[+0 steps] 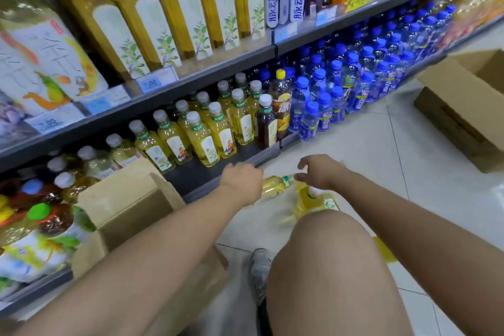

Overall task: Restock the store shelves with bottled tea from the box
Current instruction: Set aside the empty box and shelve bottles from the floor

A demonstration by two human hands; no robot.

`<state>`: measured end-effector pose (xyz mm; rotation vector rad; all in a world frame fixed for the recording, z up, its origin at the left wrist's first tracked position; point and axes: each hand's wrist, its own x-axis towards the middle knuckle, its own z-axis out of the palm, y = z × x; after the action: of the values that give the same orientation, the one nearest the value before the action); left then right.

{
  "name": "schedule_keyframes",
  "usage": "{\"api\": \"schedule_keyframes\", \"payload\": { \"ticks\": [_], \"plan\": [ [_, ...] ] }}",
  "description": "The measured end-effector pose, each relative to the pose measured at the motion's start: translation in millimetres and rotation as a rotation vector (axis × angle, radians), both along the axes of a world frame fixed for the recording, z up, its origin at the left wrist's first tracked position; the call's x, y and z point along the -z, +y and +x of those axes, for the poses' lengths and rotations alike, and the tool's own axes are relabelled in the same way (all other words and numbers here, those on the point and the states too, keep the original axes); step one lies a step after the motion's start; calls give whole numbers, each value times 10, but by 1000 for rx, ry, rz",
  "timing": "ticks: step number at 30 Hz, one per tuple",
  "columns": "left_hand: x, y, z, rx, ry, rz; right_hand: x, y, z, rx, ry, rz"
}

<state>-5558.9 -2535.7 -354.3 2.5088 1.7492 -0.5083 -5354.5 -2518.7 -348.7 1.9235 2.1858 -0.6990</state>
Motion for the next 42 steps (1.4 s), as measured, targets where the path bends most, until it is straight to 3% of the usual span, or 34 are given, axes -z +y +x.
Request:
{"api": "schedule_keyframes", "payload": {
  "ticks": [5, 8, 13, 16, 19, 21, 25, 30, 35, 42],
  "plan": [
    [-623, -480, -903, -137, -68, 210, -956, 84, -734, -90, 90, 79],
    [-747, -845, -1492, -274, -90, 239, -1203, -182, -1443, -211, 166, 88],
    [-422, -1342, -2192, -590, -119, 97, -825, -840, -2625, -555, 260, 146],
    [-121, -1557, -2307, -704, -120, 0, -317, -1099, -2962, -665, 155, 101],
    [341, -1638, -2440, -899, -180, -100, 139, -1035, -2919, -515, -102, 154],
    [617, -1672, -2505, -952, -232, -51, 346, -954, -2816, -394, -204, 99],
    [813, -1705, -2527, -1093, -517, -12, 677, -802, -2747, -119, -49, -47],
    [842, -1675, -2658, -1244, -626, -21, 879, -688, -2769, 31, 26, -108],
    [310, -1552, -2658, -1196, -612, -20, 511, -578, -2722, 54, 91, -58],
    [-630, -1359, -2273, -1078, -618, 75, -633, -508, -2207, 61, 105, 72]
  ]
}}
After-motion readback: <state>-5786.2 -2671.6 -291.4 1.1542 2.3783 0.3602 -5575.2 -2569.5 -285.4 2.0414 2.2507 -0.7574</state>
